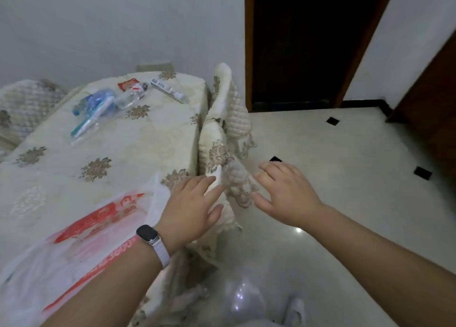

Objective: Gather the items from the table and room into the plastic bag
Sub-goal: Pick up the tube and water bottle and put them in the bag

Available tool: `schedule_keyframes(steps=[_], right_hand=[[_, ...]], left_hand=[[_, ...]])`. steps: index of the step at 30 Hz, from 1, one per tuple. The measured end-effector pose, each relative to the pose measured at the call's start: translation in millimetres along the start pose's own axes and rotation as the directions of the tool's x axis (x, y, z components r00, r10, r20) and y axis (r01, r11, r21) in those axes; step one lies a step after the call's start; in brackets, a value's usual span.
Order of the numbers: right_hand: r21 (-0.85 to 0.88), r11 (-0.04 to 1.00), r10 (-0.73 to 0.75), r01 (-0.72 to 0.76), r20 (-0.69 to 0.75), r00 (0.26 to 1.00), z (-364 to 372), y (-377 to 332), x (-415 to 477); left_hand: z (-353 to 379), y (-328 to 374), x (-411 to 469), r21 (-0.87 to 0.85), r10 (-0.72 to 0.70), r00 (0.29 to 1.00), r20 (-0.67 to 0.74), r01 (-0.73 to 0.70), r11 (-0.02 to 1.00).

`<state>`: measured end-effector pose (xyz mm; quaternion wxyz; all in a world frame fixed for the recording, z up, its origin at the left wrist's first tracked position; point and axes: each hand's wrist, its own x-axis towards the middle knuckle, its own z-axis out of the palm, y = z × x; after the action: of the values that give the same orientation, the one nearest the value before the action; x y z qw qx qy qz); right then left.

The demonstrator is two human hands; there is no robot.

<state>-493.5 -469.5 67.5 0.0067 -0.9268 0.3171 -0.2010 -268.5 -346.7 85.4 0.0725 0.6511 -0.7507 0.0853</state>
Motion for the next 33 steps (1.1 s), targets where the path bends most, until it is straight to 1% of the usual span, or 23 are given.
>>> schedule_keyframes(steps=[3,7,11,15,17,20,25,28,31,33], right_hand=[[-0.034,0.997,0.076,-0.075,0.042,0.996,-24.2,70.0,-23.1],[-0.076,0.985,0.156,-0.153,0.04,0.987,-51.2,142.4,-52.7],[-0.081,0.977,0.198,-0.197,0.001,0.98,-67.7,188.2,-68.0],[-0.101,0.968,0.231,-0.23,-0.003,0.973,-69.6,221.0,-67.8],[-0.103,0.965,0.244,-0.243,-0.001,0.97,-66.7,234.8,-61.3],[-0.111,0.962,0.25,-0.248,0.003,0.968,-61.0,254.4,-43.8],[-0.161,0.953,0.265,-0.255,0.044,0.963,-49.3,297.4,3.1],[-0.217,0.945,0.272,-0.244,0.109,0.956,-41.9,330.5,49.6],[-0.252,0.941,0.275,-0.228,0.17,0.946,-36.4,358.5,106.4],[-0.266,0.94,0.269,-0.216,0.185,0.945,-32.3,373.8,144.9]], left_hand=[[2.4,42.3,60.2,0.041,0.073,0.997,-0.009,-0.073,0.997],[10.4,98.2,124.9,0.019,0.089,0.996,-0.031,-0.088,0.996],[19.7,138.9,170.9,-0.01,0.142,0.989,-0.044,-0.143,0.99],[27.1,154.3,212.3,-0.021,0.187,0.979,-0.083,-0.19,0.982],[33.9,153.6,232.5,-0.029,0.205,0.974,-0.096,-0.209,0.978],[48.8,147.6,263.1,-0.039,0.193,0.977,-0.095,-0.197,0.98],[86.3,124.3,324.5,-0.1,0.186,0.975,-0.123,-0.199,0.975],[110.3,98.4,371.6,-0.157,0.14,0.979,-0.149,-0.163,0.974],[130.5,68.2,418.4,-0.209,0.097,0.987,-0.129,-0.122,0.97],[136.6,46.3,448.1,-0.218,0.086,0.989,-0.12,-0.111,0.97]])
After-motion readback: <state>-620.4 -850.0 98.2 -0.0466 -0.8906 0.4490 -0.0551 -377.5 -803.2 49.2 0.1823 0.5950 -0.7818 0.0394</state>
